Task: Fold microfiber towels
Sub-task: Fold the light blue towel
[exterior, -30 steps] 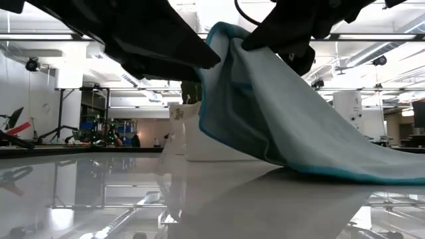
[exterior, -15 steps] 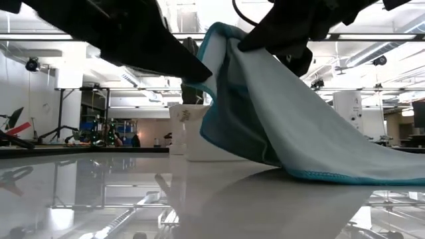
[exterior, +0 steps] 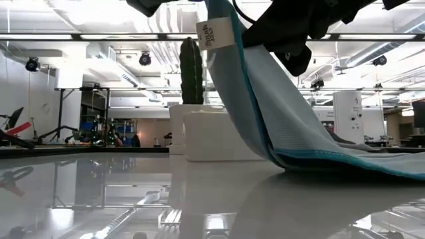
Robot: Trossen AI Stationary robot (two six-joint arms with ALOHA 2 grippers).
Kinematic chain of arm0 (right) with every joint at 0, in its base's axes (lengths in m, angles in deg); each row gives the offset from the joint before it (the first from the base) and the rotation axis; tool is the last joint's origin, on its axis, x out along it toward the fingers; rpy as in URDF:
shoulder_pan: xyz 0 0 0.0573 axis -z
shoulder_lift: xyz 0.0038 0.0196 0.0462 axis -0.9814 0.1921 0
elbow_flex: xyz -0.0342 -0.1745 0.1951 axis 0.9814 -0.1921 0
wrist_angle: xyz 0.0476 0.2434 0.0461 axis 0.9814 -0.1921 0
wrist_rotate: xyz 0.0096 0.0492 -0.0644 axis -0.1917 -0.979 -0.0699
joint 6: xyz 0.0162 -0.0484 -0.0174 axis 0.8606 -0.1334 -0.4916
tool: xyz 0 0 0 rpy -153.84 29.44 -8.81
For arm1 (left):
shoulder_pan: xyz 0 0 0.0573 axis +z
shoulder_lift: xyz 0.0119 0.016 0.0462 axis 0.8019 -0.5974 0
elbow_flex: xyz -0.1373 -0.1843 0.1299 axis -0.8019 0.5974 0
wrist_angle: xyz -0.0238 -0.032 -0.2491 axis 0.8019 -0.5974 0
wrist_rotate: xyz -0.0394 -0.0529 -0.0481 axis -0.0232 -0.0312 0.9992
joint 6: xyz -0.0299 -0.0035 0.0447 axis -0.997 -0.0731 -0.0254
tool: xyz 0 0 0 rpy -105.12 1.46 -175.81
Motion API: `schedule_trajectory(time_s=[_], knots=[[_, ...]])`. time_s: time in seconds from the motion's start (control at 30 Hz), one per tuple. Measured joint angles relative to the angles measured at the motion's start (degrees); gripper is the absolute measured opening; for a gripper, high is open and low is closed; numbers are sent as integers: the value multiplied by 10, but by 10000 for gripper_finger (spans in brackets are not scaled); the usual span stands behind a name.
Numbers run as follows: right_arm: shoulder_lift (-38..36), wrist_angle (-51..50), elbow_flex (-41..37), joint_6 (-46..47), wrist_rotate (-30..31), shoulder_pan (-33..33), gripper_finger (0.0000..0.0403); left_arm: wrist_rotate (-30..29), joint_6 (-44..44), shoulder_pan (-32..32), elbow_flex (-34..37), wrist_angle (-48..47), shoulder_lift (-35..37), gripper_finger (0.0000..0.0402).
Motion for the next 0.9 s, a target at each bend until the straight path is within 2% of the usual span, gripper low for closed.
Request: schedule_trajectory(time_s=[0.1, 0.23, 0.4, 0.53, 0.7, 0.9], knots=[[0, 0, 0, 0, 0, -3, 22, 0, 2, -1, 1, -4, 5, 0], [-4, -4, 0, 2, -1, -5, 61, 1, 2, -6, 1, -5, 21, 0], [-46, -57, 0, 2, -3, -5, 119, 5, -8, -8, -4, -30, 98, 0], [-91, -115, 0, 8, -2, -6, 152, -9, -68, -5, 9, -59, 159, 0], [-115, -133, 0, 19, 0, -15, 168, -25, -172, -2, 45, -129, 178, 0], [-67, -115, 0, 17, 0, -21, 164, 4, -257, -9, 74, -123, 157, 0]])
